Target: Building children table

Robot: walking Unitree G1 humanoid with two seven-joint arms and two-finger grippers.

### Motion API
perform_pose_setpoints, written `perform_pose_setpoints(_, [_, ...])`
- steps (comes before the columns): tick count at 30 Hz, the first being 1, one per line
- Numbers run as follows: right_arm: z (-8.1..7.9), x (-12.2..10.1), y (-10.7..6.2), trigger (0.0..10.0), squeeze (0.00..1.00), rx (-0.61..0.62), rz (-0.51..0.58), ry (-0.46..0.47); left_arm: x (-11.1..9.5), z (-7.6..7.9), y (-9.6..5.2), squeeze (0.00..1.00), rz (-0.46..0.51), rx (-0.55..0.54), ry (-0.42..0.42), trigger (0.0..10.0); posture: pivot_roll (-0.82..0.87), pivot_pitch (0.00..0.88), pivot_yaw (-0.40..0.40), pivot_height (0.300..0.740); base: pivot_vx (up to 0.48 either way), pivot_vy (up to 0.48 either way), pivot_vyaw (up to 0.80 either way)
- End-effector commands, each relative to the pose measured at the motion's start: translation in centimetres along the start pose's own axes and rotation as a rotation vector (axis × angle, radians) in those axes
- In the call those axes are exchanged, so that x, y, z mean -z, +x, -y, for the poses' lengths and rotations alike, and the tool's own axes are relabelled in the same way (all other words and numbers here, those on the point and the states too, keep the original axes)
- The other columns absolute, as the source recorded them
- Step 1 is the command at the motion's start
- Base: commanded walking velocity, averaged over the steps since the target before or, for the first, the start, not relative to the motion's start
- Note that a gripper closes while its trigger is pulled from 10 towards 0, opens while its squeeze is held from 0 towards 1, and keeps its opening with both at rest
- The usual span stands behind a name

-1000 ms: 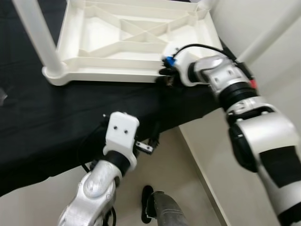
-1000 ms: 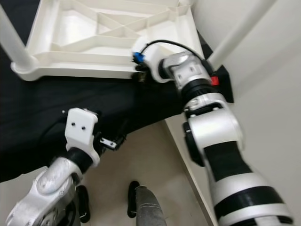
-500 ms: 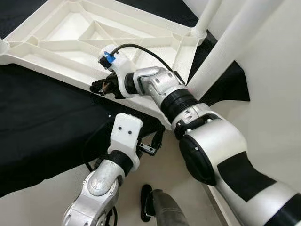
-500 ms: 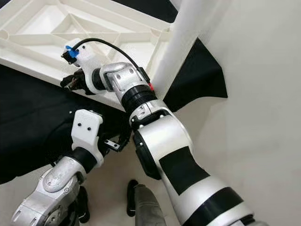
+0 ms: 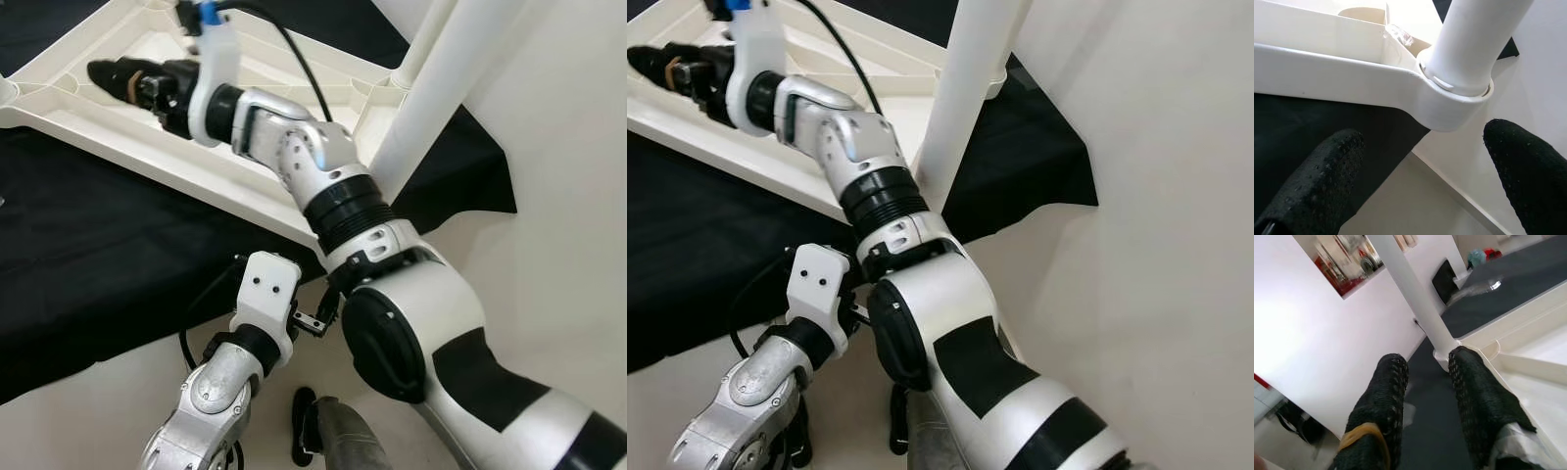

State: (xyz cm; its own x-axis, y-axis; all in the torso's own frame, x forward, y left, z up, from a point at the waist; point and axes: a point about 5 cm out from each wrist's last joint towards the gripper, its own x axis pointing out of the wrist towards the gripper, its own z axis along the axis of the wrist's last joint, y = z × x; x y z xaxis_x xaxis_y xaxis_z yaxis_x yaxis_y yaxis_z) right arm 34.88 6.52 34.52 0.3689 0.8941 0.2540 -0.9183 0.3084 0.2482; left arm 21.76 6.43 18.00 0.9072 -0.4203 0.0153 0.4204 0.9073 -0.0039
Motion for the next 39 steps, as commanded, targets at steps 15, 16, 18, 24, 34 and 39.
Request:
perform_pose_setpoints(15, [-2.9,3.2,-13.1,10.0,0.00,-0.488,-0.047,0.091,1.3,-0.7,0.7,0.00,0.000,0.018,0.025,10.0,-0.03,0.123,-0.099,0.740,0.000,0.000,0.00])
perform_pose_setpoints(16, [-3.3,3.8,-14.0,10.0,0.00,-0.508,-0.069,0.099,1.4,-0.7,0.8,0.00,0.000,0.021,0.026,10.0,-0.03,0.118,-0.098,0.740,0.000,0.000,0.00])
perform_pose_setpoints(18, [-3.3,4.4,-14.9,10.0,0.00,-0.510,-0.095,0.106,1.4,-0.6,0.9,0.00,0.004,0.028,0.030,10.0,-0.02,0.114,-0.096,0.740,0.000,0.000,0.00])
perform_pose_setpoints(24, [-2.8,5.4,-19.0,10.0,0.00,-0.498,-0.166,0.103,1.4,-0.6,0.9,0.00,0.011,0.031,0.033,10.0,-0.02,0.103,-0.092,0.740,0.000,0.000,0.00])
perform_pose_setpoints(34, [1.7,6.6,-31.5,10.0,0.00,-0.041,-0.456,0.078,2.5,1.4,1.0,0.00,-0.070,0.285,0.007,10.0,-0.04,0.077,-0.047,0.740,0.000,0.000,0.00])
perform_pose_setpoints(39, [2.7,6.2,-33.2,10.0,0.00,0.048,-0.499,0.043,2.8,4.1,0.2,0.00,-0.105,0.530,-0.003,10.0,-0.04,0.071,-0.038,0.740,0.000,0.000,0.00])
